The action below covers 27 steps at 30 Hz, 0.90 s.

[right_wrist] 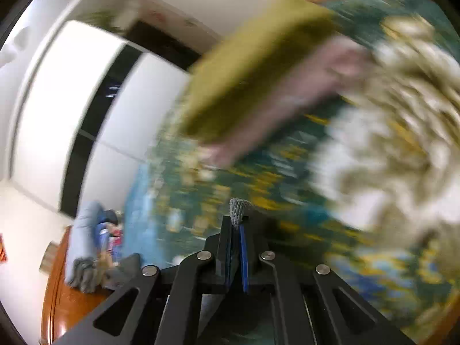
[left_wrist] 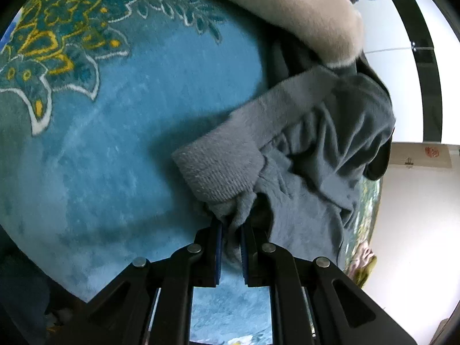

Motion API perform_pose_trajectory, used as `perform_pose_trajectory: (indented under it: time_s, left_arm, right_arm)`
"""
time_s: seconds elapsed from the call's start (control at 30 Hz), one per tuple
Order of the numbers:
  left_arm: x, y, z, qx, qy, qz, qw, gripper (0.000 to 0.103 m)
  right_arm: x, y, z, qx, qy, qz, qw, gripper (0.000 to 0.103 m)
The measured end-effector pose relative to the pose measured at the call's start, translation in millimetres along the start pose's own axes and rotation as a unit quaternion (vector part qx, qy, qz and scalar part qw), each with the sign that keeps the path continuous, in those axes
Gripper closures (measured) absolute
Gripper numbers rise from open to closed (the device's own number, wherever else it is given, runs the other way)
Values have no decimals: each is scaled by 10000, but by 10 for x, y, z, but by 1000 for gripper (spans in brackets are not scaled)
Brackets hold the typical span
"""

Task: Fold clothes

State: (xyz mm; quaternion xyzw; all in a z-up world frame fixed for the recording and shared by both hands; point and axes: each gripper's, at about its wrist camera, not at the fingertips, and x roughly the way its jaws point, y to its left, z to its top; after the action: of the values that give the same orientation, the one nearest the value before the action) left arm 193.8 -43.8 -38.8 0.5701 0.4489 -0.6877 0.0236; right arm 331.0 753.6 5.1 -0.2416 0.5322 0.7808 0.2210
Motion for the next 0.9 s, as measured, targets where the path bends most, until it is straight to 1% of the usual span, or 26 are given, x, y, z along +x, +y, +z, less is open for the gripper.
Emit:
perform_pose_trajectory:
  time_s: [0.1, 0.17, 0.23, 0.3, 0.37, 0.4, 0.43, 0.47, 0.5, 0.57, 0.6, 0.63, 0.67, 0.7, 0.73, 0.8, 0.87, 0.9]
  left_arm:
    - [-30, 31, -29, -17, -23, 8, 10000, 93]
    - [-68, 66, -43, -31, -51, -52, 10000, 93]
    - [-107, 102, -56, -44, -80, -111, 9999, 92]
    - [-123, 148, -56, -67, -94, -157, 9998, 88]
    - [-126, 203, -47, -94, -86, -176, 9998, 78]
    - [-124, 228, -38, -124, -91, -211, 9997, 75]
    - [-122, 251, -28, -160, -101, -255, 9995, 71]
    - [-120, 275, -18, -196, -110, -298, 9993, 69]
    - [-118, 289, -7, -212, -111, -377, 9990, 68]
    - [-139, 318, 20, -262, -157, -738, 9968, 61]
    - [-155, 336, 36, -290, -191, -913, 9952, 58]
    - [-172, 356, 52, -318, -228, -1082, 9934, 54]
    - [-183, 376, 71, -316, -252, -1198, 9920, 49]
    - [-188, 391, 89, -301, -284, -1213, 9917, 48]
    - [-153, 394, 77, -282, -320, -1136, 9926, 48]
    - [-79, 377, 26, -247, -365, -994, 9941, 48]
    - [-16, 363, 2, -212, -408, -1037, 9936, 49]
    - [17, 358, -7, -193, -433, -1065, 9932, 49]
  right_arm:
    - [-1, -390, -98, 440, 111, -30, 9990, 97]
    - [9, -482, -141, 559, 183, -4, 9983, 97]
    - [9, -468, -152, 520, 205, -10, 9984, 97]
    - [-5, -428, -130, 436, 244, -34, 9987, 97]
    - [1, -416, -134, 395, 303, -22, 9988, 96]
    - [12, -415, -147, 382, 337, -16, 9987, 94]
    - [23, -414, -161, 369, 370, -11, 9986, 94]
    - [34, -413, -174, 356, 404, -6, 9985, 94]
    - [35, -415, -190, 344, 432, 20, 9985, 93]
    - [34, -419, -225, 320, 487, 76, 9983, 92]
    - [17, -415, -250, 285, 540, 108, 9981, 89]
    - [5, -414, -274, 251, 576, 135, 9979, 86]
    - [-7, -415, -298, 217, 610, 162, 9978, 74]
    - [-7, -402, -333, 185, 652, 222, 9975, 62]
    - [-5, -387, -369, 152, 695, 287, 9971, 59]
    - [-1, -354, -429, 51, 756, 317, 9966, 57]
    - [12, -326, -466, 24, 724, 238, 9971, 57]
    - [16, -326, -477, 81, 715, 271, 9970, 57]
